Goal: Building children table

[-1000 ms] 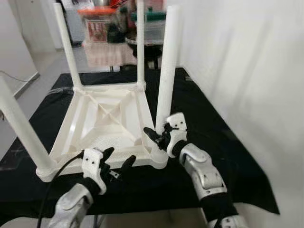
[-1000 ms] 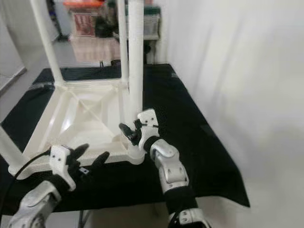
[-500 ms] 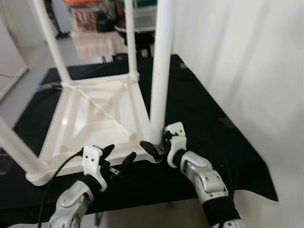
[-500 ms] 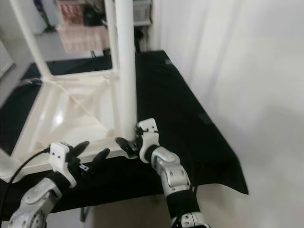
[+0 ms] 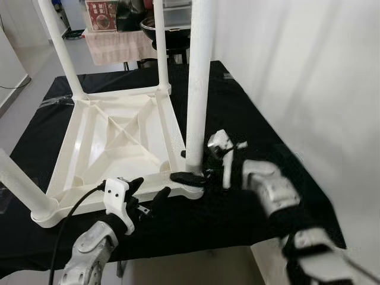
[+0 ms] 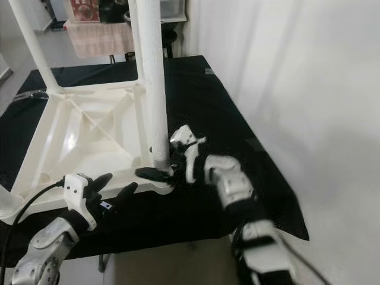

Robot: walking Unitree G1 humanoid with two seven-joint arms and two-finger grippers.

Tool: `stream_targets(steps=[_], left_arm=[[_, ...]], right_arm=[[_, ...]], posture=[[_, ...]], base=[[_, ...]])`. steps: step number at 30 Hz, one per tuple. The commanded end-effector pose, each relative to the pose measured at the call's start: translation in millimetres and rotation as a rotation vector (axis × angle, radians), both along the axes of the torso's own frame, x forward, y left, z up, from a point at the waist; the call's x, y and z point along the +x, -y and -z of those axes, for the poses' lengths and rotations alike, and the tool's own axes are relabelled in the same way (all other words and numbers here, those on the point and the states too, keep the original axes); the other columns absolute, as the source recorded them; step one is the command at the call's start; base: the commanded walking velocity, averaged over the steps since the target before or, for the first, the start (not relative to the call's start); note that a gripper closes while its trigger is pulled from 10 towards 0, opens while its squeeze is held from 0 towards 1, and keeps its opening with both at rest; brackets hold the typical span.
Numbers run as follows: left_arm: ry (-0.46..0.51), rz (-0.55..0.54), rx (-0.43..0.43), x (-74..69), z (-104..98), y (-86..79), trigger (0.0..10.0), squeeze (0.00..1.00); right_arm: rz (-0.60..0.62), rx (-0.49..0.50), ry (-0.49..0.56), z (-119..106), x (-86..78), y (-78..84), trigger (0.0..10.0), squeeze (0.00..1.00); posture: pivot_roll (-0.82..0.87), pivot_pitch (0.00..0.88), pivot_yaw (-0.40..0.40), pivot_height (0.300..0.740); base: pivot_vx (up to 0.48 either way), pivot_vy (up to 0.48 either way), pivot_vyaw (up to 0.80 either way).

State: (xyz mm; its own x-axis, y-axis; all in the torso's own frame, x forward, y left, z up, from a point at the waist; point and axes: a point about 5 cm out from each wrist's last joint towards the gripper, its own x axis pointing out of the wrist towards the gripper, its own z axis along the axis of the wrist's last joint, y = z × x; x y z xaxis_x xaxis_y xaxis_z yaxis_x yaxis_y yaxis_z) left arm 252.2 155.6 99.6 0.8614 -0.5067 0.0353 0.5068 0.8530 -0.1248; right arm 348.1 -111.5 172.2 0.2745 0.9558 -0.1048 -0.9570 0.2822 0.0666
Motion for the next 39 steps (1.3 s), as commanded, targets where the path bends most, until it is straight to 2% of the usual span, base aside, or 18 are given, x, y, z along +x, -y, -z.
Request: stream_targets(steps=[1,2,3,4,6,17,18,19,20,22,24,26,28,34,35,37,38,39], left_arm=[[-0.004,-0.001,0.003,1.1,2.5,0.5,10.0,0.0],[-0.004,-0.001,0.003,1.1,2.5,0.5,10.0,0.0],[-0.003,-0.002,0.003,1.4,2.6,0.8,10.0,0.0],[-0.003,-0.002,0.003,1.4,2.6,0.8,10.0,0.0],[-0.002,-0.004,0.003,1.6,2.6,1.1,10.0,0.0],[0.004,-0.004,-0.003,1.3,1.6,2.0,10.0,0.0],[0.005,-0.006,-0.001,1.0,1.7,2.1,10.0,0.0],[0.005,-0.006,-0.001,1.0,1.7,2.1,10.0,0.0],[0.007,-0.008,0.0,0.2,1.5,1.5,10.0,0.0],[0.009,-0.011,-0.001,-0.2,0.9,1.0,10.0,0.0],[0.009,-0.011,-0.001,-0.2,0.9,1.0,10.0,0.0],[0.011,-0.014,-0.003,-0.4,-0.1,-0.4,10.0,0.0],[0.009,-0.009,-0.005,-0.2,-0.1,-0.3,10.0,0.0],[0.008,-0.005,-0.008,-0.3,0.1,-0.2,10.0,0.0],[0.011,-0.014,-0.007,-0.4,-0.1,-0.8,10.0,0.0],[0.011,-0.016,-0.007,-0.4,-0.2,-0.9,10.0,0.0],[0.011,-0.014,-0.008,-0.2,-0.3,-0.9,10.0,0.0],[0.011,-0.014,-0.008,-0.2,-0.3,-0.9,10.0,0.0]], right_arm=[[-0.037,0.02,-0.033,5.7,0.1,-2.1,10.0,0.0],[-0.037,0.02,-0.033,5.7,0.1,-2.1,10.0,0.0],[-0.043,0.017,-0.034,4.7,3.3,-1.5,5.0,0.0],[-0.043,0.017,-0.034,4.7,3.3,-1.5,5.0,0.0],[-0.025,0.016,-0.029,3.2,8.7,-1.1,0.0,0.0],[0.091,0.052,-0.039,10.2,14.7,1.0,0.0,0.0],[0.4,0.07,-0.054,19.0,22.9,-3.3,0.0,0.0],[0.4,0.07,-0.054,19.0,22.9,-3.3,0.0,0.0],[0.689,0.07,-0.09,27.9,28.8,-0.9,0.0,0.0],[0.824,0.02,-0.099,43.9,16.9,-0.8,0.0,0.0],[0.824,0.02,-0.099,43.9,16.9,-0.8,0.0,0.0],[0.86,-0.05,-0.126,70.1,-14.7,-8.2,0.0,0.0],[0.827,-0.06,-0.127,74.1,-20.9,-10.4,0.0,0.0],[0.802,-0.07,-0.111,73.2,-17.1,-16.6,0.0,0.0],[0.804,-0.071,-0.118,71.7,-19.5,-20.0,10.0,0.23],[0.792,-0.066,-0.12,69.0,-22.6,-22.1,10.0,0.23],[0.699,-0.025,-0.134,61.8,-25.5,-29.4,10.0,1.0],[0.699,-0.025,-0.134,61.8,-25.5,-29.4,10.0,1.0]], posture=[[-0.02,0.0,-0.006,0.74],[-0.02,0.0,-0.006,0.74],[-0.01,0.0,-0.007,0.74],[-0.01,0.0,-0.007,0.74],[-0.01,0.0,-0.01,0.74],[-0.01,0.0,-0.012,0.74],[-0.01,0.0,-0.015,0.74],[-0.01,0.0,-0.015,0.74],[-0.01,0.0,-0.032,0.74],[-0.01,0.0,-0.033,0.74],[-0.01,0.0,-0.033,0.74],[-0.04,0.0,-0.007,0.74],[-0.04,0.0,-0.008,0.74],[-0.04,0.0,-0.013,0.74],[-0.04,0.0,-0.013,0.74],[-0.04,0.0,-0.013,0.74],[-0.04,0.0,-0.015,0.74],[-0.04,0.0,-0.015,0.74]], base=[[0.0,0.0,0.0],[0.0,0.0,0.0],[0.0,0.0,0.0],[0.0,0.0,0.0],[0.0,0.0,0.0],[0.0,0.0,0.0],[0.0,0.0,0.0],[0.0,0.0,0.0],[0.0,0.0,0.0],[0.0,0.0,0.0],[0.0,0.0,0.0],[0.0,0.0,0.0],[0.0,0.0,0.0],[0.0,0.0,0.0],[0.0,0.0,0.0],[0.0,0.0,0.0],[0.0,0.0,0.0],[0.0,0.0,0.0]])
